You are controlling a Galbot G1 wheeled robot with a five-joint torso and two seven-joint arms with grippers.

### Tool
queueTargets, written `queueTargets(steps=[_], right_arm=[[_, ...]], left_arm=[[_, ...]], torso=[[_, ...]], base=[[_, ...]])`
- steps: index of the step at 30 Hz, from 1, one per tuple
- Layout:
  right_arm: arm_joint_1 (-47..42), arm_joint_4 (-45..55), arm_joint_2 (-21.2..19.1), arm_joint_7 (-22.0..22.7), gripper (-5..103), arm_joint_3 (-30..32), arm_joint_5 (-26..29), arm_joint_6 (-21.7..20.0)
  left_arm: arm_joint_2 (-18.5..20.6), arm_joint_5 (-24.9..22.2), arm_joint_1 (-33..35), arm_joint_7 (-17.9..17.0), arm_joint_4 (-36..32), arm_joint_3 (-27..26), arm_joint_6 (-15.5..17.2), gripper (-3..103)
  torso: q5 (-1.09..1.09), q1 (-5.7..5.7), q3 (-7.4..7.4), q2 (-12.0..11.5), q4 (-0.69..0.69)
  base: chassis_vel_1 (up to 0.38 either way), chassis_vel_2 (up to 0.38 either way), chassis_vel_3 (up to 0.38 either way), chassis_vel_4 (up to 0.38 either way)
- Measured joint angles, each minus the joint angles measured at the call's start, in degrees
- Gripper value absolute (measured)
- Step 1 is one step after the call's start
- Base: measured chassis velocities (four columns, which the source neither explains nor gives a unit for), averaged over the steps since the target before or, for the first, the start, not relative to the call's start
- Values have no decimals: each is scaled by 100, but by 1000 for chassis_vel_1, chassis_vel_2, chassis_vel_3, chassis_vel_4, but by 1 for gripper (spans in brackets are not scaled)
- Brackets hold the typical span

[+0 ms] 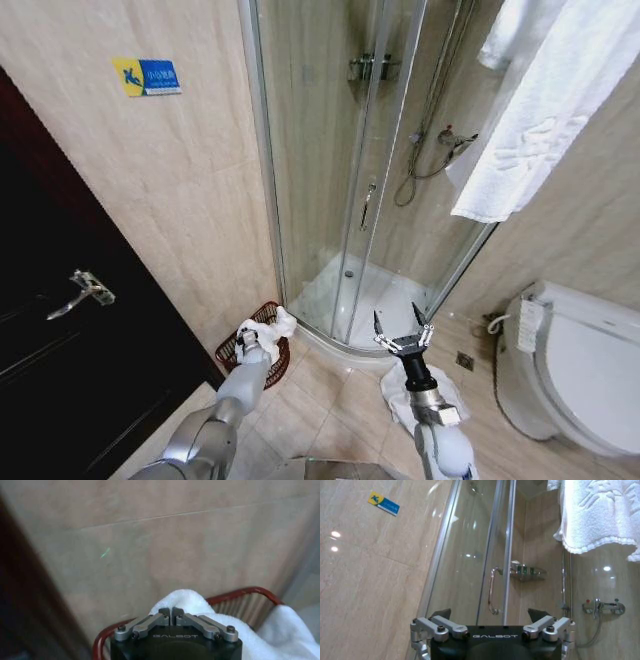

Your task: Discard the used towel into the hamper.

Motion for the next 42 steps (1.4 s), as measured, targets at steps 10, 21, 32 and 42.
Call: queueTargets(steps=[10, 21, 32, 42], right_arm=[[-52, -31, 0, -102, 100, 23, 141, 62], [-99, -55, 0, -146, 100, 19, 204, 108], [-153, -50, 0, -151, 100, 62, 201, 124], [-190, -99, 0, -142, 100, 61, 131, 177]], left_arm=[[1, -678, -52, -536, -346, -992, -412, 2], [170, -566, 218, -664, -713, -1292, -695, 2], [-102, 1828, 653, 221, -438, -896, -1174, 2], [-40, 3942, 440, 1701, 125, -846, -1821, 2]], torso=[[-1, 0, 0, 0, -2], [4, 0, 0, 0, 1], [0, 0, 0, 0, 0], [0, 0, 0, 0, 0]], base=[[0, 0, 0, 0], [0, 0, 0, 0], [0, 0, 0, 0], [0, 0, 0, 0]])
